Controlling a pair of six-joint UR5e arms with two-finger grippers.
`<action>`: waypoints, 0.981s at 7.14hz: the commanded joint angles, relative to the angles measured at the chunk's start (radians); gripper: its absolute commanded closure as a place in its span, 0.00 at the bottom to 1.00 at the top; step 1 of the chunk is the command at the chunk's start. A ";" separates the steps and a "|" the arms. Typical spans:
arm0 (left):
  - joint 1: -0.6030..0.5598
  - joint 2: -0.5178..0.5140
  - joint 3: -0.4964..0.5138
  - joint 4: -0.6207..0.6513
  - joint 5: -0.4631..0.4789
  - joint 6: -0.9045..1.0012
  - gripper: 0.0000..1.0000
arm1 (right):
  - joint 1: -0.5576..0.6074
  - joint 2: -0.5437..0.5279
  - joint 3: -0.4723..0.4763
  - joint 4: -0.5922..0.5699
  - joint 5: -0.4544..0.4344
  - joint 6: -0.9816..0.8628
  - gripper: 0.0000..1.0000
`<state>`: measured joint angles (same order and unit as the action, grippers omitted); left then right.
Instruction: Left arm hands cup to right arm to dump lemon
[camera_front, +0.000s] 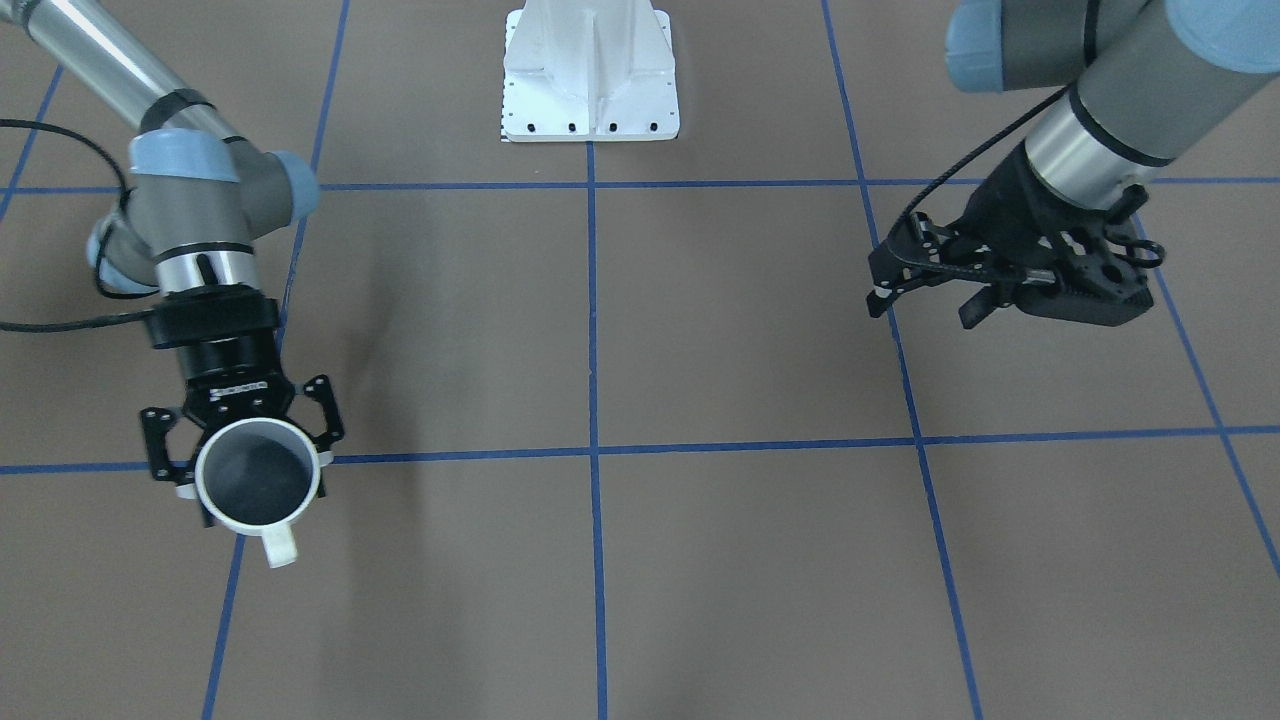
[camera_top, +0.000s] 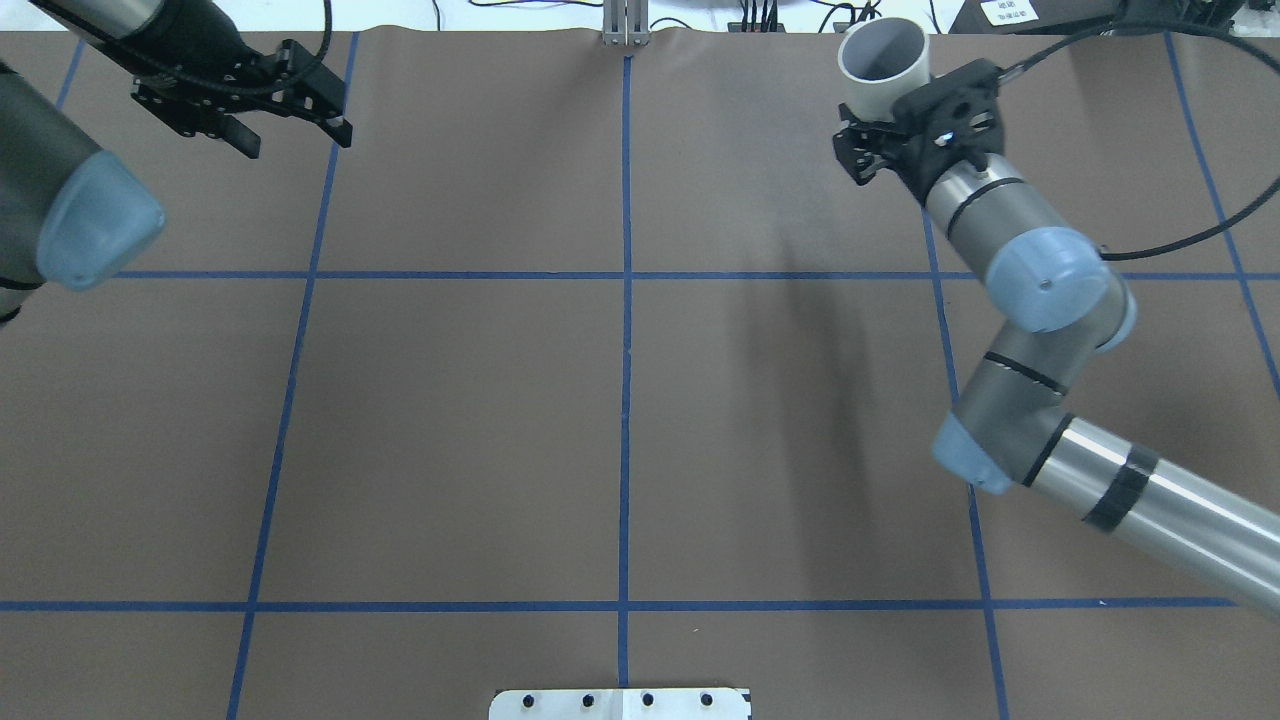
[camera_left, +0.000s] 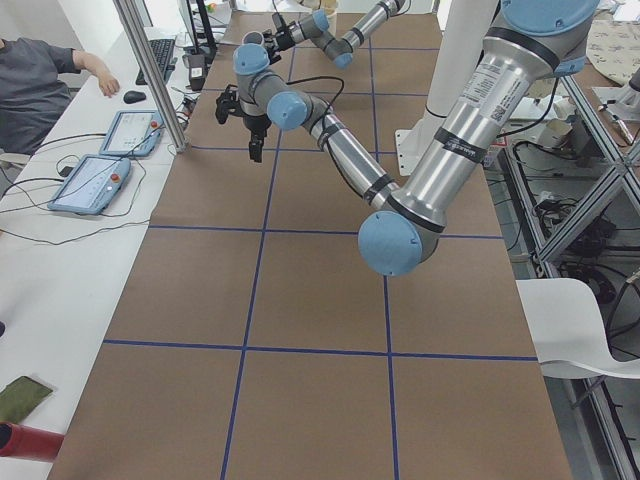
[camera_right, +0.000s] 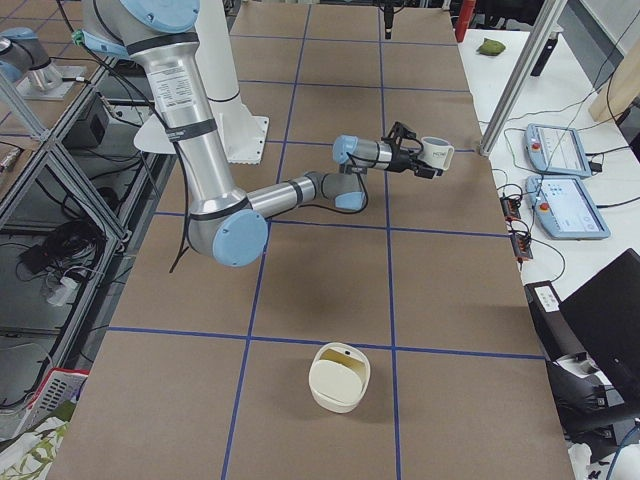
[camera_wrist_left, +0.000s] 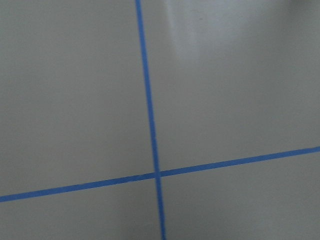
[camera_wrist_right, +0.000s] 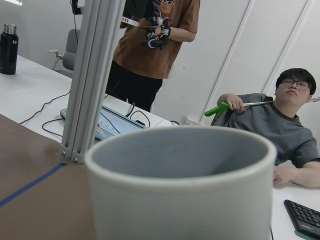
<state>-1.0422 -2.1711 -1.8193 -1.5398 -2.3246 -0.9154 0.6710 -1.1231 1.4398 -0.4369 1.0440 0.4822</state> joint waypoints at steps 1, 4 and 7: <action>0.051 -0.142 0.052 -0.049 -0.001 -0.217 0.00 | -0.111 0.129 -0.005 -0.098 -0.154 0.024 0.94; 0.106 -0.237 0.285 -0.429 0.004 -0.500 0.00 | -0.162 0.186 -0.015 -0.161 -0.214 0.046 0.91; 0.131 -0.280 0.319 -0.439 0.011 -0.581 0.00 | -0.229 0.192 -0.013 -0.172 -0.342 0.029 0.82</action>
<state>-0.9162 -2.4377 -1.5109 -1.9731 -2.3148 -1.4575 0.4736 -0.9333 1.4252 -0.6025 0.7706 0.5181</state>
